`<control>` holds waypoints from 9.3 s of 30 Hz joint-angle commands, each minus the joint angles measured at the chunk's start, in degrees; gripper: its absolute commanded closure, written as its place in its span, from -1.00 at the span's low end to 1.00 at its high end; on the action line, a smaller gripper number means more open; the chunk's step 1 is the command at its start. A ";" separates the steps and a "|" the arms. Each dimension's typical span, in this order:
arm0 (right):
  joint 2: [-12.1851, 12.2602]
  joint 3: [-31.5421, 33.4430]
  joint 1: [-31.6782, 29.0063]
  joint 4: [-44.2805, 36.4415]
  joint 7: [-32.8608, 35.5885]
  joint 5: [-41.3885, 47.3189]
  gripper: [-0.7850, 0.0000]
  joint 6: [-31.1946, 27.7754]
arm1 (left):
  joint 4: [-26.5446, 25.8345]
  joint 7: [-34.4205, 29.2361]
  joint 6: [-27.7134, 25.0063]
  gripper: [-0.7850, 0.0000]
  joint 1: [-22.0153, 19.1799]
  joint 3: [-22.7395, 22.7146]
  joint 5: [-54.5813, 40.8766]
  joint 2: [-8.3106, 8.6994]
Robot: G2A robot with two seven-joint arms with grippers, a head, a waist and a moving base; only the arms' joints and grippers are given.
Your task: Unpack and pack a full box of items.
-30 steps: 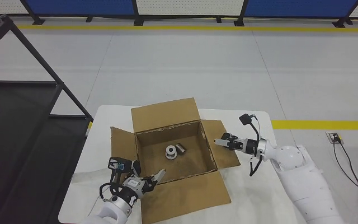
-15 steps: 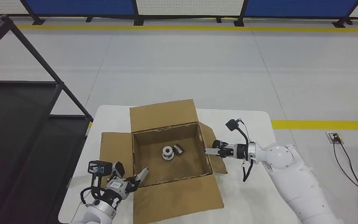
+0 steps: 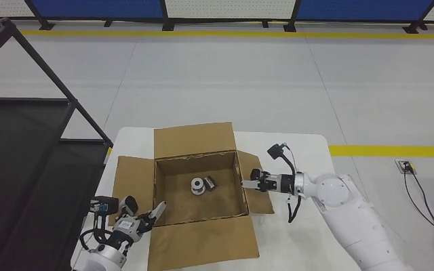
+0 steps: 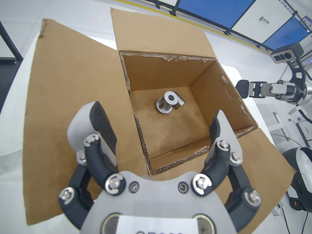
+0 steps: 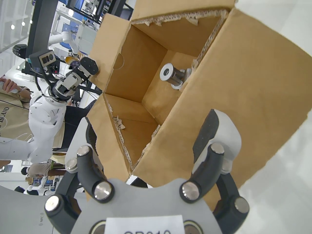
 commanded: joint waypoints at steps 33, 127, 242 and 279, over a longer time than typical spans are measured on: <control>-6.38 -20.55 12.93 -8.10 -7.72 -26.34 -1.00 17.46 | -3.71 10.83 -10.08 -1.00 10.25 -7.97 -6.38 0.35; -14.84 -15.92 3.90 -22.38 -2.93 -55.78 1.00 17.08 | -2.00 6.13 -9.49 -1.00 5.85 -15.81 -13.07 0.75; -20.34 -27.30 14.60 -4.63 1.83 -52.70 -1.00 27.45 | 5.53 6.92 -12.75 -1.00 8.59 -22.75 -23.34 0.88; -44.19 -41.06 23.44 44.36 -11.49 -45.48 0.00 33.74 | 5.41 8.81 -8.02 -1.00 7.59 -22.59 -24.35 0.65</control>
